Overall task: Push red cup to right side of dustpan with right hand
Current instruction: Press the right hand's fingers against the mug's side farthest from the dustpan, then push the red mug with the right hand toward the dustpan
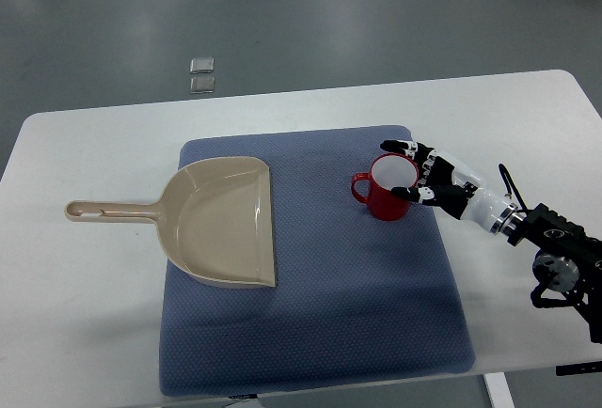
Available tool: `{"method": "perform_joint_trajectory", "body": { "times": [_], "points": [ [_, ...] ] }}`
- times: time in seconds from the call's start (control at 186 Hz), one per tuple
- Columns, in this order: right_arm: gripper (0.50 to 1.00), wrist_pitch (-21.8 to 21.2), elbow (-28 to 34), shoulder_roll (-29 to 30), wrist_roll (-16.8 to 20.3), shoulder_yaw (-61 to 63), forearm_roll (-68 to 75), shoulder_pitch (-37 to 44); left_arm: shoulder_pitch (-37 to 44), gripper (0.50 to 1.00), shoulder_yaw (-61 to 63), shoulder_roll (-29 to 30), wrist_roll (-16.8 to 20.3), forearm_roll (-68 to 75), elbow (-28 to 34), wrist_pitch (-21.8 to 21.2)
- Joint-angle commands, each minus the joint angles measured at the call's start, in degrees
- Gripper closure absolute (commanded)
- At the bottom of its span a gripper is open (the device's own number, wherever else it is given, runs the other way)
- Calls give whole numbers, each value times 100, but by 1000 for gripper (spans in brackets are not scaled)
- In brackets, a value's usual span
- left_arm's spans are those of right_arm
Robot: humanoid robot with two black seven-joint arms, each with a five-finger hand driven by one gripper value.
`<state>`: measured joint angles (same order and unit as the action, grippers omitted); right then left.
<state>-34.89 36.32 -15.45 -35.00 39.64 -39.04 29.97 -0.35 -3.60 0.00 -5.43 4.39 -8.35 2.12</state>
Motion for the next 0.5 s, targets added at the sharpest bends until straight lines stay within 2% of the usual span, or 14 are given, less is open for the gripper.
{"method": "perform_joint_trajectory", "body": {
  "times": [0.0, 0.494],
  "points": [
    [581, 9, -11, 7, 0, 0, -104, 0, 0, 500, 0, 0, -2, 0, 0, -1],
    [581, 255, -46, 157, 0, -35, -245, 0, 0, 500, 0, 0, -2, 0, 0, -1]
  ]
}}
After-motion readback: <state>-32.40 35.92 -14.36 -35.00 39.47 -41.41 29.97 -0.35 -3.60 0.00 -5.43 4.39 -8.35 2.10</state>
